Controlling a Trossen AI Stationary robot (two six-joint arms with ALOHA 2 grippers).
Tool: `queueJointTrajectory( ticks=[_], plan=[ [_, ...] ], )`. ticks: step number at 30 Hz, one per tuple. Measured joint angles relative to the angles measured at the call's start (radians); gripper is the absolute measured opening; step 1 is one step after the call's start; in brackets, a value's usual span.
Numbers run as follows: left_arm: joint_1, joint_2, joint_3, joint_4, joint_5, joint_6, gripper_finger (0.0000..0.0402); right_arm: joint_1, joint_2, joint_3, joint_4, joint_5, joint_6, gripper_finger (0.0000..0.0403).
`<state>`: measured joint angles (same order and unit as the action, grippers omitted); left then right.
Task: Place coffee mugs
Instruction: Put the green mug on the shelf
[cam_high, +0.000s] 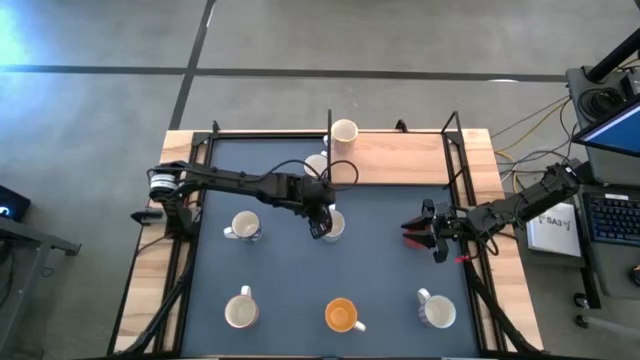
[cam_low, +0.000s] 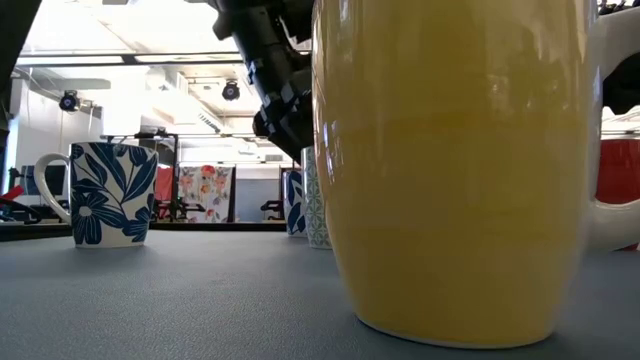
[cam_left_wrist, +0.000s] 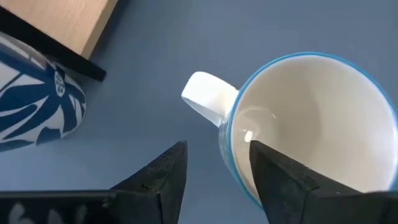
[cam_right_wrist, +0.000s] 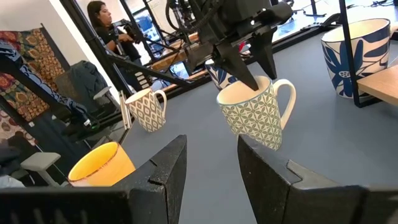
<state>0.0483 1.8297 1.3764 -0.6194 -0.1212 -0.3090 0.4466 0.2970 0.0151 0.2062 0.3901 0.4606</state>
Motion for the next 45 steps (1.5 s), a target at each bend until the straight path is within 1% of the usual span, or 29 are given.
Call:
queueJointTrajectory(
  ticks=[4,10,11,16,19,22,27,30,32,35,39,41,43,45],
  plan=[
    [0.000,0.000,-0.004,0.006,0.000,0.005,0.0111,0.000,0.000,0.000,0.000,0.000,0.000,0.0132],
    [0.000,0.000,0.029,0.026,0.002,0.008,0.0019,0.000,0.000,0.000,0.000,0.000,0.000,0.0132],
    [0.000,0.000,0.039,0.025,0.003,0.004,0.0010,0.000,0.000,0.000,0.000,0.000,0.000,0.0132],
    [0.001,0.000,0.119,0.034,0.007,-0.012,0.0006,0.000,0.000,0.000,0.000,0.000,0.000,0.0132],
    [0.001,0.000,0.146,0.025,0.007,-0.014,0.0002,0.000,0.000,0.000,0.000,0.000,0.000,0.0132],
    [0.001,0.000,0.151,0.019,0.006,-0.015,0.0004,0.000,0.000,0.000,0.000,0.000,0.000,0.0132],
    [0.000,0.000,0.148,-0.049,0.007,-0.019,0.0005,0.000,0.000,0.000,0.000,0.000,0.000,0.0132],
    [-0.002,0.000,0.147,-0.060,0.011,-0.032,0.0018,0.000,0.000,0.000,0.000,0.000,0.000,0.0132],
    [-0.002,0.000,0.147,-0.065,0.011,-0.033,0.0039,0.000,0.000,0.000,0.000,0.000,0.000,0.0132],
    [-0.002,0.014,0.147,-0.073,0.010,-0.035,0.0083,0.000,0.000,0.000,0.000,0.000,0.000,0.0132],
    [0.005,0.063,0.145,-0.087,0.010,-0.056,0.0150,0.000,0.000,0.000,-0.001,0.000,0.000,0.0132],
    [0.008,0.087,0.145,-0.088,0.010,-0.072,0.0172,0.000,0.000,0.000,0.000,0.000,0.000,0.0132],
    [0.011,0.108,0.153,-0.087,0.008,-0.075,0.0183,0.000,-0.001,0.000,0.000,0.000,0.000,0.0132],
    [0.013,0.131,0.167,-0.086,0.002,-0.075,0.0182,0.000,-0.001,0.000,0.000,0.000,0.000,0.0132]
  ],
)
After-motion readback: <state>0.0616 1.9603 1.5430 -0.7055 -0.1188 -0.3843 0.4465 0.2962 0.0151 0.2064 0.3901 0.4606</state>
